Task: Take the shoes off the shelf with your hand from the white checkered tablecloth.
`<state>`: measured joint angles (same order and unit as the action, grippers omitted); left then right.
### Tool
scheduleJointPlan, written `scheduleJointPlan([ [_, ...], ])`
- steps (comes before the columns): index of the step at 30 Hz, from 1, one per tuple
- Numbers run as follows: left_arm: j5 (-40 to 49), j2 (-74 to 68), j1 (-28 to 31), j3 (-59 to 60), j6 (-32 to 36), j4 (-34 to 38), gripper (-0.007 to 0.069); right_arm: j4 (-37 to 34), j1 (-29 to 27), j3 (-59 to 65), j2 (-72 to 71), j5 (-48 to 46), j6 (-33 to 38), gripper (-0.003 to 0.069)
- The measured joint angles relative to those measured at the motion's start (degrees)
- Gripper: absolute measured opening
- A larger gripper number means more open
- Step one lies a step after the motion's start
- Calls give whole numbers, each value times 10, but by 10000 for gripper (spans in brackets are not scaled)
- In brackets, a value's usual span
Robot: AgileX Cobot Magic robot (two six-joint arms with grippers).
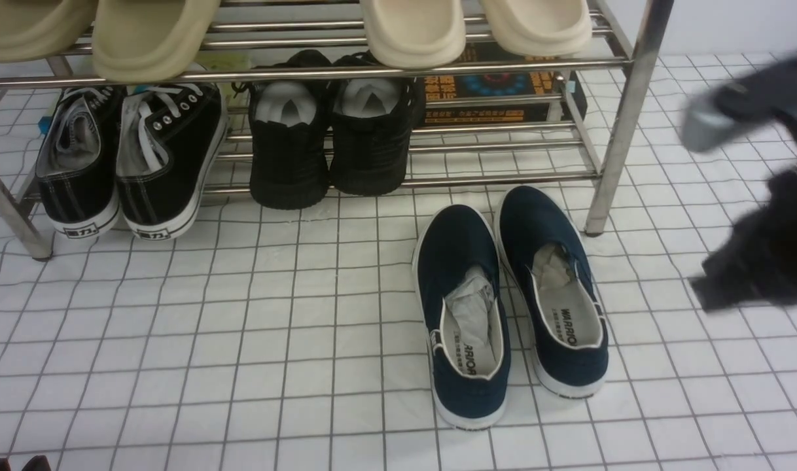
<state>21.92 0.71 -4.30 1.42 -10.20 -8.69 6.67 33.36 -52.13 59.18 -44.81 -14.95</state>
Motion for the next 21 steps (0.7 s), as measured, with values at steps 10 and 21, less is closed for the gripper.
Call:
scheduleJointPlan([
  [10, 0, 0, 0, 0, 0, 0, 240, -15, 0, 281, -190, 293, -24, -4],
  [21, 0, 0, 0, 0, 0, 0, 240, -13, 0, 319, -230, 287, -24, 2],
])
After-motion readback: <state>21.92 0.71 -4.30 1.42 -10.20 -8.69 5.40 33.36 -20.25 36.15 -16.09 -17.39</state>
